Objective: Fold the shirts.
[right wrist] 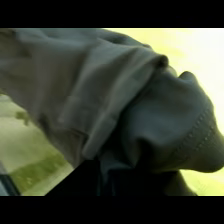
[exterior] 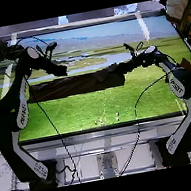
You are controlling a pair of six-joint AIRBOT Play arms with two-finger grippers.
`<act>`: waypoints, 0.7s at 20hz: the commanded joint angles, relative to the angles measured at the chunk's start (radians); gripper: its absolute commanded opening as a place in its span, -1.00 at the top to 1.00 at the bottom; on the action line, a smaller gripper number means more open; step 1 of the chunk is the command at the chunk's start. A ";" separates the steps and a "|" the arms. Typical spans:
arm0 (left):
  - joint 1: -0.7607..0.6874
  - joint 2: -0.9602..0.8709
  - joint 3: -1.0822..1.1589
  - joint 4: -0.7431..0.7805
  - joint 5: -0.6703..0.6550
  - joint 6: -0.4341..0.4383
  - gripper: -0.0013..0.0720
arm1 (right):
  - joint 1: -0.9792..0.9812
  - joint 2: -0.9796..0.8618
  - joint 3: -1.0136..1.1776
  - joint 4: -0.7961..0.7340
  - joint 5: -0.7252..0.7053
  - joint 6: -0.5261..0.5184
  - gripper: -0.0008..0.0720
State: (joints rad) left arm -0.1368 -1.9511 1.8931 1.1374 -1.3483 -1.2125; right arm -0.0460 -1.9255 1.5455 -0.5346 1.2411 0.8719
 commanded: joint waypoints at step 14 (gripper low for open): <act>-0.320 -0.183 0.006 -0.063 0.114 -0.018 0.93 | 0.001 0.281 0.001 0.332 -0.066 -0.143 0.90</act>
State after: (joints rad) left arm -0.3931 -2.1262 1.8954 1.1259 -1.2926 -1.2381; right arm -0.0448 -1.6932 1.5452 -0.2100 1.2179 0.7399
